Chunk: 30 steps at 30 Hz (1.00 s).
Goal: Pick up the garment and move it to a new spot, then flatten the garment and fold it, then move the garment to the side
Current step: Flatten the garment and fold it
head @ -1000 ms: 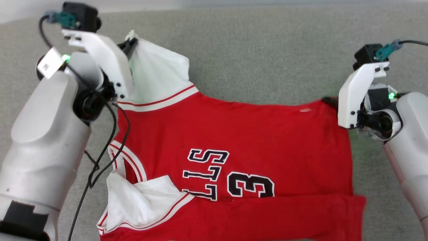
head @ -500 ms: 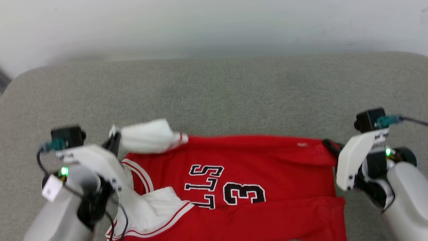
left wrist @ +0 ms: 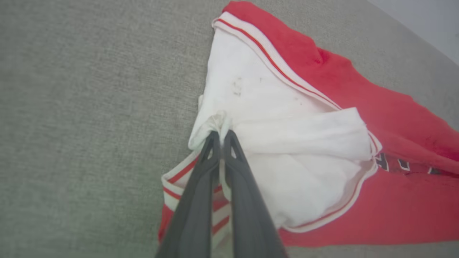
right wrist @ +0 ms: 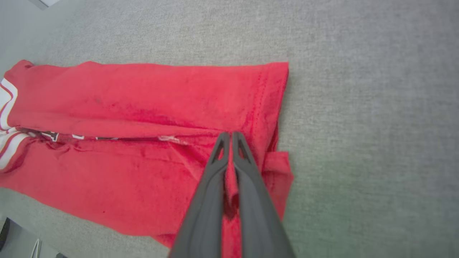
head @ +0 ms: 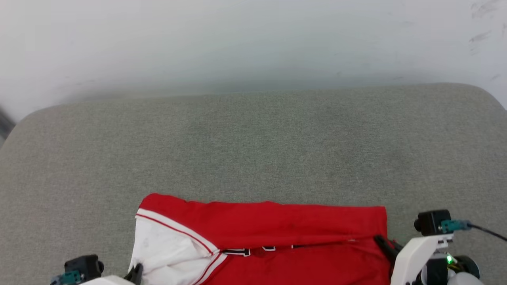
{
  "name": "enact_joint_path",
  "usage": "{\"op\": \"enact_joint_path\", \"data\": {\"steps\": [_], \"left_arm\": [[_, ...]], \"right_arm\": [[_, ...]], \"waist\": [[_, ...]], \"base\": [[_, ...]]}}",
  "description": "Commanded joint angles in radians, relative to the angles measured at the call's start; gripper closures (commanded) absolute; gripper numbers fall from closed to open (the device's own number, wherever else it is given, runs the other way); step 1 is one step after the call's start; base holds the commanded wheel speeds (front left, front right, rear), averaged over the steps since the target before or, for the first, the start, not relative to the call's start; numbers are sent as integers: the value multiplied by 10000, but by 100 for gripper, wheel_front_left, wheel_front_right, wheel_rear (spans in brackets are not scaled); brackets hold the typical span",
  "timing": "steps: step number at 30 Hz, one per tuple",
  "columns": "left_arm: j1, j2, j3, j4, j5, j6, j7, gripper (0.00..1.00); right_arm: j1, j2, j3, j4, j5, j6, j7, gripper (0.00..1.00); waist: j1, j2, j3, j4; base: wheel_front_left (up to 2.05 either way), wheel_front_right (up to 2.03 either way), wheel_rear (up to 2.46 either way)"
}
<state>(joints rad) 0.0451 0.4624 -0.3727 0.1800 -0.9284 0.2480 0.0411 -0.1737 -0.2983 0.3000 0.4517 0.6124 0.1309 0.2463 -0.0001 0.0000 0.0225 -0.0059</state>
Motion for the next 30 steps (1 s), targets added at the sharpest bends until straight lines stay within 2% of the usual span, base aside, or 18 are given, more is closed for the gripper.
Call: {"op": "enact_joint_path", "data": {"steps": [1, 3, 4, 5, 6, 7, 8, 9, 14, 17, 25, 30], "left_arm": [[207, 61, 86, -113, -71, 115, -2, 100], [519, 85, 59, -263, -141, 195, 95, 100], [577, 77, 9, -325, -142, 210, 129, 100], [601, 59, -34, -357, -111, 194, 127, 100], [592, 28, -94, -363, -59, 112, 68, 100], [561, -27, -163, -325, -24, 56, 4, 98], [517, -67, -234, -277, 51, -40, -81, 58], [425, -120, -240, -271, 127, -103, -274, 0], [52, -330, -231, -422, 798, -480, -1769, 0], [-162, -375, -231, -674, 1343, -446, -2495, 0], [-534, -419, -179, -1955, 3277, 211, -3031, 0], [-380, -523, -155, -2592, 3895, 613, -3057, 0]], "right_arm": [[282, 33, -104, -28, 3, -6, -60, 100], [518, 126, -186, -69, -31, -6, -109, 100], [627, 175, -222, -59, -65, -6, -121, 92], [734, 223, -289, -70, -96, -6, -197, 56], [821, 257, -399, -83, -139, -6, -331, 2], [916, 334, -496, -98, -181, -6, -475, 0], [1010, 445, -583, -160, -199, -6, -660, 0], [1085, 521, -664, -237, -256, -4, -844, 0], [1387, 787, -1217, -987, -490, -4, -1496, 0], [1449, 754, -1614, -1376, -574, -4, -1074, 0], [1144, 245, -2376, -1719, -617, -4, 1833, 0], [998, 140, -2449, -2114, -676, -4, 3342, 0]], "waist": [[1, 0, -22, -24], [1, 0, -23, -41], [1, 0, -16, -45], [1, 0, -12, -45], [1, 0, -11, -48], [1, 0, -9, -49], [1, 0, -11, -57], [1, 0, -24, -62], [1, 0, -184, -99], [1, 0, -268, -133], [1, 0, -307, 151], [1, 0, -89, 480]], "base": [[0, 0, 0], [0, 0, 0], [0, 0, 0], [0, 0, 0], [0, 0, 0], [0, 0, 0], [0, 0, 0], [0, 0, 0], [0, 0, 0], [0, 0, 0], [0, 0, 0], [0, 0, 0]]}}
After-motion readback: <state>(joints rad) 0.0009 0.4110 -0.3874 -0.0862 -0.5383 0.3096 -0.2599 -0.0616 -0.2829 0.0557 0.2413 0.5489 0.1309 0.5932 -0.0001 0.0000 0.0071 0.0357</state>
